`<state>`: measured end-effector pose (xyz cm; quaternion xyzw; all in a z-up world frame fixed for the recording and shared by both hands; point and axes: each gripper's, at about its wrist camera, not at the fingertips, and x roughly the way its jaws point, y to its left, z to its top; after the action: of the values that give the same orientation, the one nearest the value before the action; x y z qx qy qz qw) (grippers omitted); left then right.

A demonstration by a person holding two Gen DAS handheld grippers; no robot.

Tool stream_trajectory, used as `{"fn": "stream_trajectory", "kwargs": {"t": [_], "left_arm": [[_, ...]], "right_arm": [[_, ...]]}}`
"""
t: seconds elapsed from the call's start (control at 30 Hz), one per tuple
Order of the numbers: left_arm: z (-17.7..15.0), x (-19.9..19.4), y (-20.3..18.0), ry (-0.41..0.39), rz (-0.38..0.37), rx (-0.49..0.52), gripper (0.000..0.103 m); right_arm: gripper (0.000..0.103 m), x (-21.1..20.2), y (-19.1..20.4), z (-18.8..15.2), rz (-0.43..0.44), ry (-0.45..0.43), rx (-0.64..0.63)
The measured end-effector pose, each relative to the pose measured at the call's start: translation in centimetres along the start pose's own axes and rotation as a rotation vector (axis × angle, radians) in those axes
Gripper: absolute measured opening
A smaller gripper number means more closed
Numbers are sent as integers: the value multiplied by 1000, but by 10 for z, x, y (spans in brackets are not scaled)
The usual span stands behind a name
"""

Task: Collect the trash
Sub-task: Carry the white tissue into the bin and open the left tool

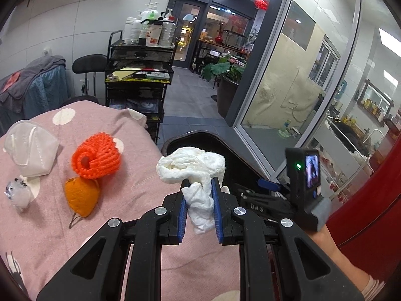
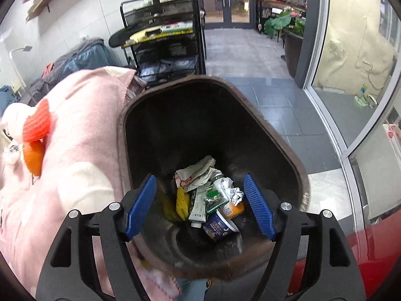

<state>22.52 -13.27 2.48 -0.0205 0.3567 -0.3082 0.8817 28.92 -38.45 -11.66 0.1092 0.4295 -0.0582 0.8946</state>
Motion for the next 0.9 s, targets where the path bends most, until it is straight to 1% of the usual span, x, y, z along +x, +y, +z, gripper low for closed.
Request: {"fn": "stream_trajectory", "kwargs": {"t": [0.2,0.23,0.27,0.63,0.9], "left_arm": [[17,28,-12,51,-44,-3,18],[20,33,-14,60,-46,2,18],[21,37,-15,66,-44,6,18],[30,83,-26,156,-54,6,18],[33,112,-32,211,-63,-1,18]], "right_arm": [[73,-32,-2,-10,6,-52,1],[78,-36,-2,-11,4,-56,2],[80,-39,-3,-13,1,-62,4],[80,-67,-13,-34,25,-95,38],[80,-82,-25,-49,-10,-109,65]]}}
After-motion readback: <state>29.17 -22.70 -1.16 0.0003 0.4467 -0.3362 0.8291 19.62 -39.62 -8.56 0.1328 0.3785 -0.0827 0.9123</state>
